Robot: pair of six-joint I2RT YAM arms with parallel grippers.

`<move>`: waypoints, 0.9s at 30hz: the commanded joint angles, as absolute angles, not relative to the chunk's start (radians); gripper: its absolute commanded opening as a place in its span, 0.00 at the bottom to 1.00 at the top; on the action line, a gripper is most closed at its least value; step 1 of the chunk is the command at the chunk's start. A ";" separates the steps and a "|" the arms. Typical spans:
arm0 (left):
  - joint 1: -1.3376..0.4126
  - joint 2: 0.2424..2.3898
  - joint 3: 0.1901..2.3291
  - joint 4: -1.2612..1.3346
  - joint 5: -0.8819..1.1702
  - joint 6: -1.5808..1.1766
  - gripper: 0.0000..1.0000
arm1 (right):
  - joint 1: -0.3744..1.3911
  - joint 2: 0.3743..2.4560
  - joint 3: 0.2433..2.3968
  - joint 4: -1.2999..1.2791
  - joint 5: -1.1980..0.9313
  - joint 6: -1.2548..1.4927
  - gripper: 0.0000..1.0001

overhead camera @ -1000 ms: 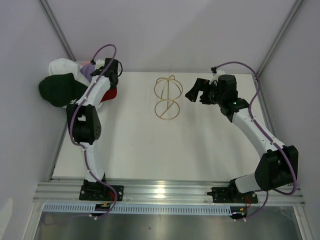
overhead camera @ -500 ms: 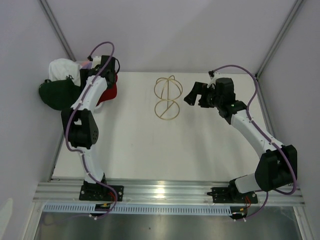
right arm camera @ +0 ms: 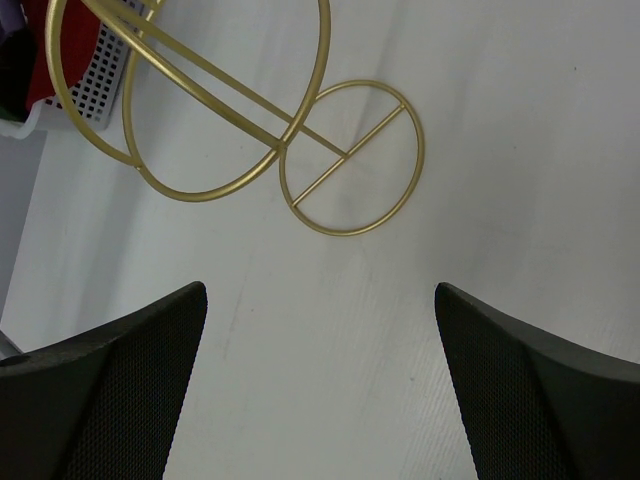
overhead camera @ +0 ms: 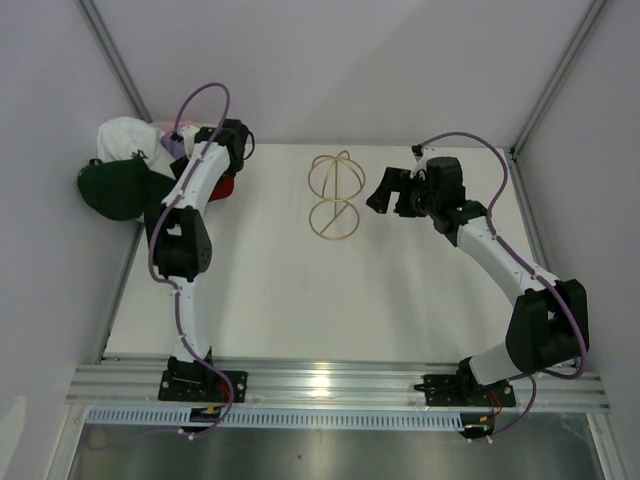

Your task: Stack the hats

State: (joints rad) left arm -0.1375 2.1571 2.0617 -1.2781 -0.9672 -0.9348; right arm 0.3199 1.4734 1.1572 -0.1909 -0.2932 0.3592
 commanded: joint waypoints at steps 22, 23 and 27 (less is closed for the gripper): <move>-0.052 2.171 2.089 -1.519 -1.097 -1.293 0.17 | 0.325 1.503 1.137 -0.167 -0.311 0.334 1.00; -0.054 2.166 2.092 -1.523 -1.098 -1.289 0.09 | 0.325 1.503 1.138 -0.170 -0.313 0.334 1.00; -0.067 2.105 2.063 -1.441 -1.115 -1.106 0.01 | 0.325 1.499 1.144 -0.175 -0.319 0.350 1.00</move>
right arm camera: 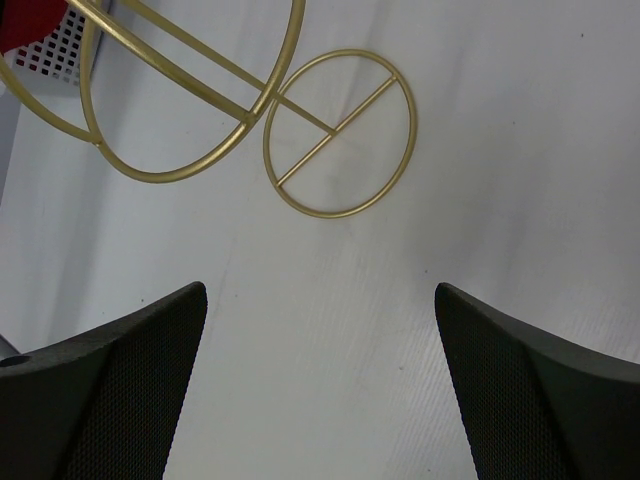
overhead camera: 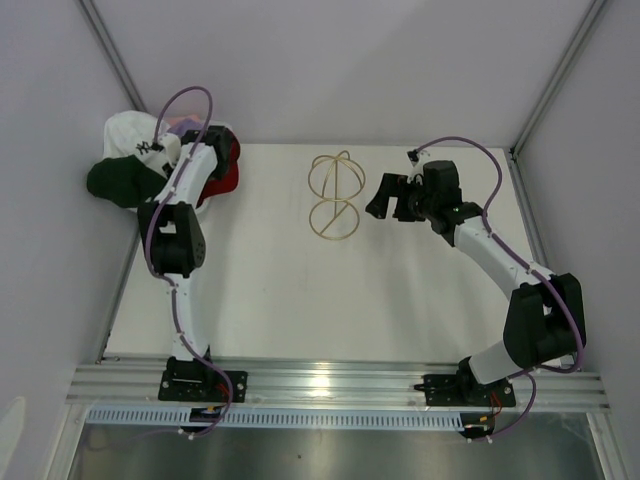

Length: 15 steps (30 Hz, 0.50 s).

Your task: Stack the hats

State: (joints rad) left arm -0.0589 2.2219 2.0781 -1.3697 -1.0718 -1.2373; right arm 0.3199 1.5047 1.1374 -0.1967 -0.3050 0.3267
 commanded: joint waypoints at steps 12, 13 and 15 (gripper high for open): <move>-0.224 1.732 1.758 -0.893 -1.068 -0.269 0.01 | 0.316 1.401 1.184 -0.233 -0.331 0.397 0.99; -0.239 1.720 1.753 -0.905 -1.084 -0.253 0.01 | 0.313 1.391 1.186 -0.248 -0.324 0.408 1.00; -0.268 1.692 1.715 -0.890 -1.111 -0.178 0.01 | 0.298 1.372 1.190 -0.268 -0.327 0.423 0.99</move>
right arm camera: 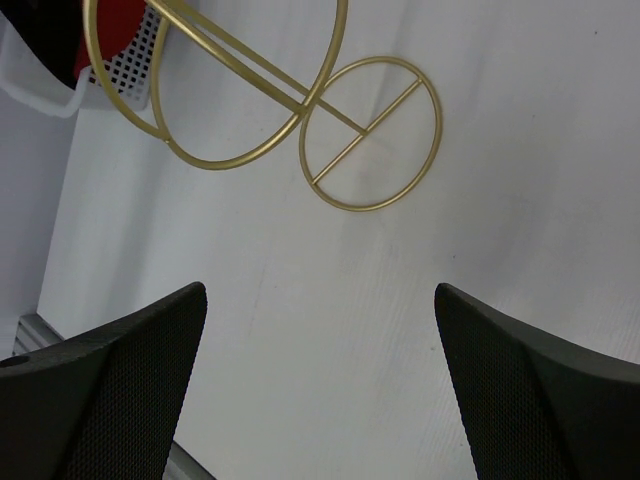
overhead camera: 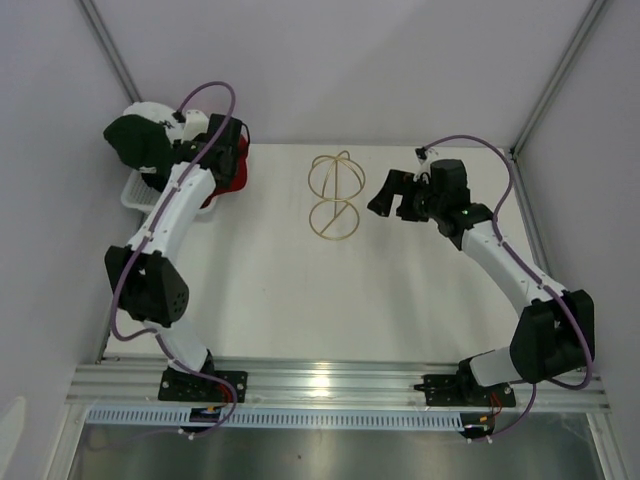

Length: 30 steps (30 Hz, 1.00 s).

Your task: Stack the hats

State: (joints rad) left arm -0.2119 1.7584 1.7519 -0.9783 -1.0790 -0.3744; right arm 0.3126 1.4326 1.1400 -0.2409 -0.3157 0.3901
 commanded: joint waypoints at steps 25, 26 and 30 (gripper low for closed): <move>-0.376 1.454 1.626 -0.625 -1.327 0.445 0.01 | 0.146 1.123 1.135 -0.417 -0.377 0.456 1.00; -0.385 1.445 1.625 -0.612 -1.309 0.478 0.01 | 0.146 1.120 1.134 -0.414 -0.377 0.457 0.99; -0.501 1.382 1.524 -0.322 -1.195 0.694 0.01 | 0.143 1.129 1.138 -0.373 -0.416 0.486 1.00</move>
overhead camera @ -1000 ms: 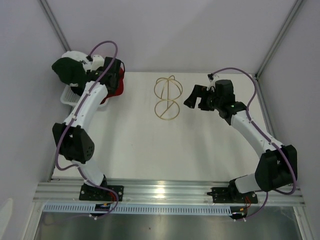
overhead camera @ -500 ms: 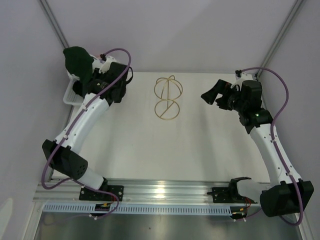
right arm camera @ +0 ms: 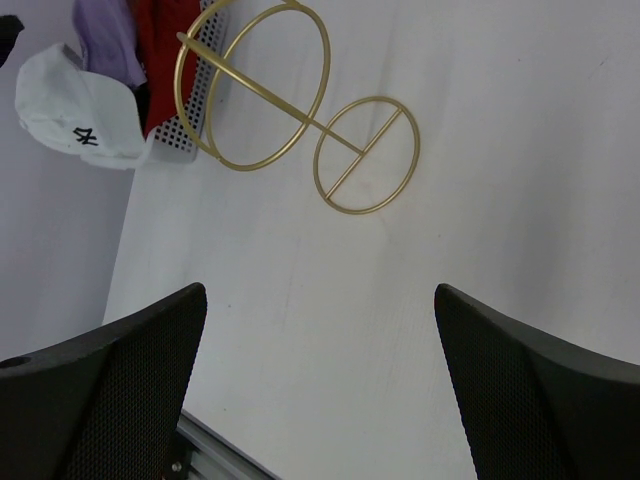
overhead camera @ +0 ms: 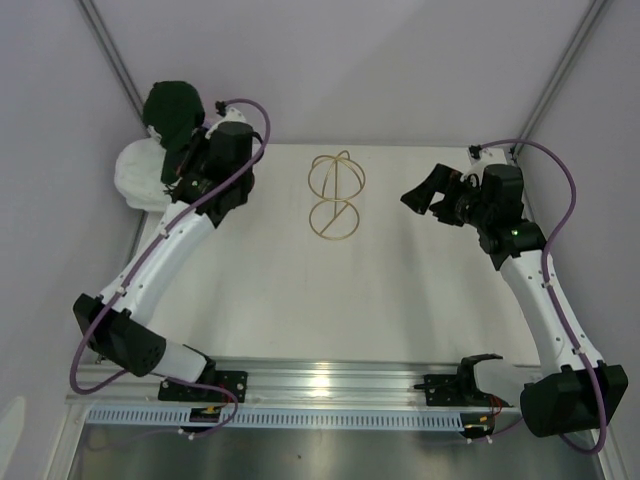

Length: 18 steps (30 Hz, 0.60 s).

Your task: Stack the hats

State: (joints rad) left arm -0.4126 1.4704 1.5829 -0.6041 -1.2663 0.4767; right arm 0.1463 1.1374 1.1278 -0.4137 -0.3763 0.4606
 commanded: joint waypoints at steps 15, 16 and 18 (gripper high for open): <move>-0.796 1.466 1.503 -0.130 -1.031 0.810 0.01 | 0.135 1.135 1.178 -0.367 -0.452 0.528 1.00; -0.804 1.482 1.538 -0.133 -1.013 0.807 0.01 | 0.135 1.135 1.175 -0.365 -0.460 0.534 1.00; -0.815 1.517 1.574 -0.173 -1.002 0.796 0.01 | 0.135 1.125 1.161 -0.350 -0.480 0.543 1.00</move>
State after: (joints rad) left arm -0.7887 1.4849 1.4830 -0.1978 -1.0477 0.8127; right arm 0.1398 1.1625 1.1522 -0.3832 -0.4393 0.5137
